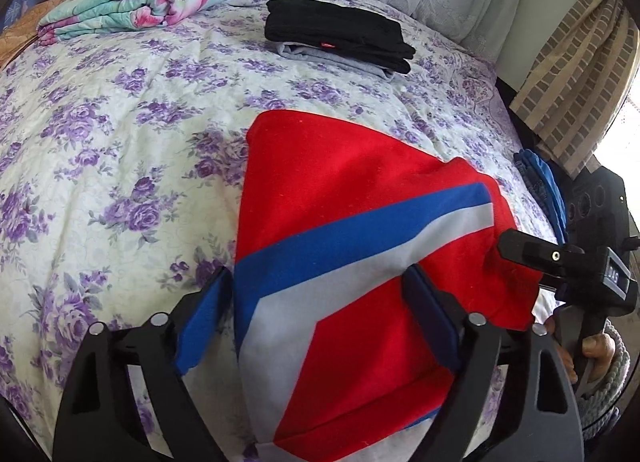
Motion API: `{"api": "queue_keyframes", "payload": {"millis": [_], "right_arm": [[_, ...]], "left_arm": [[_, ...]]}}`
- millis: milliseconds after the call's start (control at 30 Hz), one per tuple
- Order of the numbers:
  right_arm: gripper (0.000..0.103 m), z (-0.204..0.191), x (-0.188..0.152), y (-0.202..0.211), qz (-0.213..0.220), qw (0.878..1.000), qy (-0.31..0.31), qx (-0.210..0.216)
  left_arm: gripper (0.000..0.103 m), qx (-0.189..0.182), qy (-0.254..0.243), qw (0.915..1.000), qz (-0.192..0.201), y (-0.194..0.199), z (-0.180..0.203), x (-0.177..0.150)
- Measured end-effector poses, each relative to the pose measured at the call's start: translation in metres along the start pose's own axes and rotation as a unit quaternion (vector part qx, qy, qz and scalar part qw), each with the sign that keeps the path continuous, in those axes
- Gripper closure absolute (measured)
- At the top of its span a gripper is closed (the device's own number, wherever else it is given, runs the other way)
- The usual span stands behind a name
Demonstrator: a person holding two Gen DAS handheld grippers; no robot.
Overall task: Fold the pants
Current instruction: 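Close both grippers on the folded red striped pants bundle, then lift the pants bundle with both grippers toward the black clothes stack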
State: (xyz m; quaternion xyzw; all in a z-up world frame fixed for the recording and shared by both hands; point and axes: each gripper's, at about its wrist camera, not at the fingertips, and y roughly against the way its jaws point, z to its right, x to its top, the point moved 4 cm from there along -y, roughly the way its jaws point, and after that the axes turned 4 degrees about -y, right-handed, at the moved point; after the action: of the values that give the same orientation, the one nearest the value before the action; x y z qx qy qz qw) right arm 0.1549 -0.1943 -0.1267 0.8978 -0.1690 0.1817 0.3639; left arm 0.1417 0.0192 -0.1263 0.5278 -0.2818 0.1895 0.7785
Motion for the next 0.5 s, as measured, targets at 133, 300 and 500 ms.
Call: {"api": "queue_keyframes", "payload": {"millis": [133, 300, 500], "right_arm": [[0.036, 0.003, 0.0, 0.004, 0.002, 1.0, 0.016, -0.011], [0.063, -0.002, 0.0, 0.019, 0.024, 0.998, 0.051, -0.016], [0.069, -0.027, 0.016, 0.039, 0.055, 0.993, 0.103, -0.023]], "left_arm": [[0.032, 0.007, -0.023, 0.9997, 0.004, 0.0, 0.007, 0.003], [0.061, 0.041, -0.069, 0.9966, 0.016, 0.009, 0.019, 0.015], [0.089, 0.073, -0.112, 0.9902, 0.041, 0.02, 0.033, 0.038]]}}
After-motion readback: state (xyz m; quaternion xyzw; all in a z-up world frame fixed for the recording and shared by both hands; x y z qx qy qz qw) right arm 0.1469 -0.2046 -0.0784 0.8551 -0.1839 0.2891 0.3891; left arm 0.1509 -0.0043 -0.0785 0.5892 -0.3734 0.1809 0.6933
